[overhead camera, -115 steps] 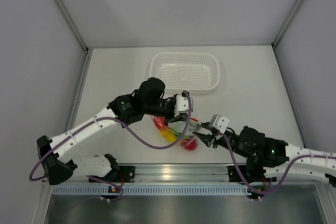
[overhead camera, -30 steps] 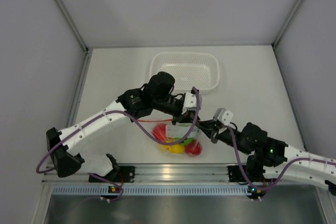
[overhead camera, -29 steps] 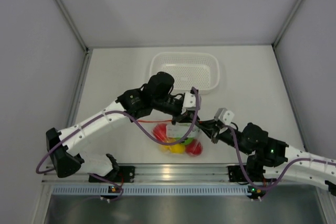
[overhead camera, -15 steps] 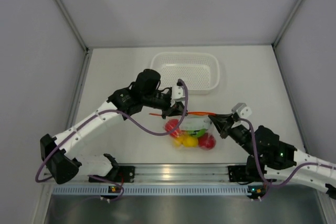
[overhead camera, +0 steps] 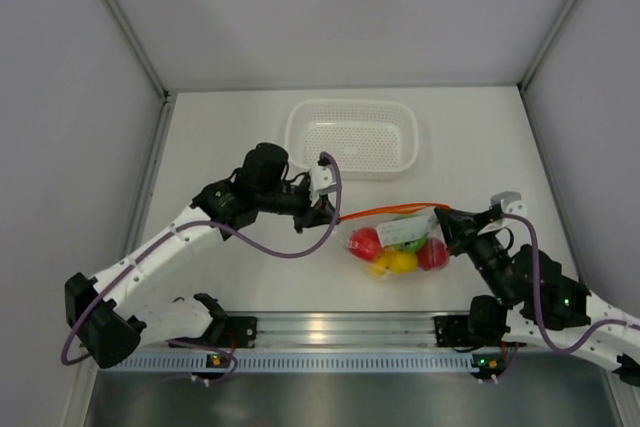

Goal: Open the zip-top bag and remove the fake food

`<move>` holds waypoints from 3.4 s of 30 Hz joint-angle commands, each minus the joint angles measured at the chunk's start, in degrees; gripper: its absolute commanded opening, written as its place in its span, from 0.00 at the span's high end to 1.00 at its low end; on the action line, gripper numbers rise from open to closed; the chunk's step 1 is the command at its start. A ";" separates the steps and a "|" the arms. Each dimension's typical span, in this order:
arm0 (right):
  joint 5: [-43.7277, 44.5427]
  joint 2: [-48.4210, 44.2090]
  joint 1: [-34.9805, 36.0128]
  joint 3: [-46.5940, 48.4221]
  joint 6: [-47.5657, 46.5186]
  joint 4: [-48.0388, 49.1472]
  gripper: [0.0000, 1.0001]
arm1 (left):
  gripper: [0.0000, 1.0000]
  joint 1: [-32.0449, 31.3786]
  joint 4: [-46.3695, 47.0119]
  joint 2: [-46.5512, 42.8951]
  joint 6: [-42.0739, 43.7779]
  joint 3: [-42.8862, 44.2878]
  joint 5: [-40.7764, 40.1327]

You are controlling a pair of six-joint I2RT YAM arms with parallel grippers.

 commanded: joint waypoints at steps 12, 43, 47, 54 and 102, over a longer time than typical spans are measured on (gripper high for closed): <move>8.76 -0.79 -0.74 5.01 3.68 -1.66 1.00 | 1.00 0.54 3.01 -5.47 -5.85 -4.34 -4.69; -9.43 0.27 -0.73 3.69 -1.85 2.65 1.00 | 0.30 -4.21 3.71 9.11 -0.75 14.64 0.22; -9.87 -0.17 -0.73 3.34 -1.77 3.26 1.00 | 0.31 -5.35 3.89 11.48 -0.14 14.64 -0.28; -13.47 0.18 -0.74 2.46 -2.03 5.37 1.00 | 0.42 -6.58 3.80 14.82 -0.05 15.35 -2.32; -19.37 41.21 -0.74 21.35 30.93 0.10 0.16 | 1.00 -6.85 8.79 -28.33 -73.24 -17.76 -65.16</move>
